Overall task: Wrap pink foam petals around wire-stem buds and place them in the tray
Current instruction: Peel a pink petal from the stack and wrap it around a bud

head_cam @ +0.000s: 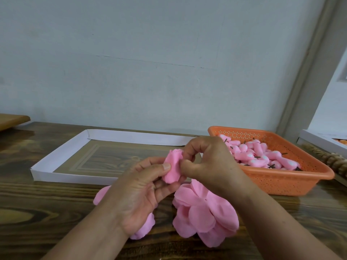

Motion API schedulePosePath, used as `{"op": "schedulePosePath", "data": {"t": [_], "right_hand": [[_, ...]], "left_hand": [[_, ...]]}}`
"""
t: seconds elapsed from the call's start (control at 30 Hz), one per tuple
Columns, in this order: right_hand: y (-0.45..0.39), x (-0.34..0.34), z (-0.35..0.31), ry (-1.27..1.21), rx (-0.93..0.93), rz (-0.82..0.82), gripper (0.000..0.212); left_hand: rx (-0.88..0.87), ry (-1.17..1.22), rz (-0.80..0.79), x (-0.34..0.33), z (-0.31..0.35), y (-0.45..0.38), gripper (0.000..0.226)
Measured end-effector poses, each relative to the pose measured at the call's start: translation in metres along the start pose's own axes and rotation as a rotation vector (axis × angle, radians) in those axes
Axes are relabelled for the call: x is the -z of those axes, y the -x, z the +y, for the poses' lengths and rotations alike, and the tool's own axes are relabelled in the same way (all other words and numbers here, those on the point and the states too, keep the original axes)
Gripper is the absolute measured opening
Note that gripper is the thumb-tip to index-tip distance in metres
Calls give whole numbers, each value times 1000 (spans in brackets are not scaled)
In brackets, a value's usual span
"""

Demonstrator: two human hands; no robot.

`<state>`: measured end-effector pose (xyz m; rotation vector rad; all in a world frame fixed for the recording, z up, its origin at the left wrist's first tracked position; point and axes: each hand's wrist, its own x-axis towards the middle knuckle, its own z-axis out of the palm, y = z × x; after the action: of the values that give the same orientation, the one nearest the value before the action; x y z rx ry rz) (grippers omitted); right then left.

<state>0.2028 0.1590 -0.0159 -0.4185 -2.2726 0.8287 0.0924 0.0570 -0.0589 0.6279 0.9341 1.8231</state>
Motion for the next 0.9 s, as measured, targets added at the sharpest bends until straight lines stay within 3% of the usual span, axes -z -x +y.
{"op": "schedulePosePath", "data": {"t": [0.5,0.67,0.83,0.9], "right_hand": [[-1,0,2,-262,-81,-55,24],[0,-3,3,-180,-59,-25,15],[2,-12,3,109,-6,127,30],[3,-14,2,103,-13,158,30]], "left_hand": [[-38,-58,-20,2,3,0,37],[-56,-59,-4,3,4,-1,37],[-89,-69,25,0,1,-1,34],[-112,-68,43,-1,0,-1,29]]}}
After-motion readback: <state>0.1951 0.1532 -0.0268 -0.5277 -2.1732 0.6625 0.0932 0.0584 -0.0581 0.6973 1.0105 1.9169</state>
